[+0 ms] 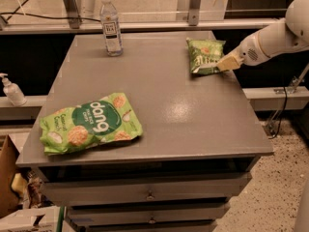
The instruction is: Pick green jalapeno chip bag
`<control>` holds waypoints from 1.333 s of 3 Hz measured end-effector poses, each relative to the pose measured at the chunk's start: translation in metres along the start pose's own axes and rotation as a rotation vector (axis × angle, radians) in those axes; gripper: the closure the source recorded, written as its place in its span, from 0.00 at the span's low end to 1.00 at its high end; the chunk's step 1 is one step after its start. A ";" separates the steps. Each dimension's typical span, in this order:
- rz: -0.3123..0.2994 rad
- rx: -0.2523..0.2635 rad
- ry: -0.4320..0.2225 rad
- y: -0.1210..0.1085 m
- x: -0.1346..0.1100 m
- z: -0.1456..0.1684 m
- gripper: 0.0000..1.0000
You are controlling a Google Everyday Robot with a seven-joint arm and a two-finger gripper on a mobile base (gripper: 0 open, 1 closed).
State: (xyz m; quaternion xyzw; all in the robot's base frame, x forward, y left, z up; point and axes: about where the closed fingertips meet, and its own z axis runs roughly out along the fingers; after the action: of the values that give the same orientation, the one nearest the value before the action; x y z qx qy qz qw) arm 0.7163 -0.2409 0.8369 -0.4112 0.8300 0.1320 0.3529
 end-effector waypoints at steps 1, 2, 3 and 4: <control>-0.035 -0.043 -0.032 0.016 -0.022 -0.010 1.00; -0.081 -0.102 -0.120 0.038 -0.066 -0.028 1.00; -0.129 -0.135 -0.215 0.055 -0.109 -0.056 1.00; -0.175 -0.131 -0.323 0.055 -0.145 -0.105 1.00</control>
Offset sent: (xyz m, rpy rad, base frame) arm -0.0298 0.0835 0.1294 0.2012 -0.1263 0.2392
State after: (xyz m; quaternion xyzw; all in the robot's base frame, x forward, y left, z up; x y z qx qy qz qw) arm 0.6830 -0.1744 1.0090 -0.4775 0.7132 0.2188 0.4641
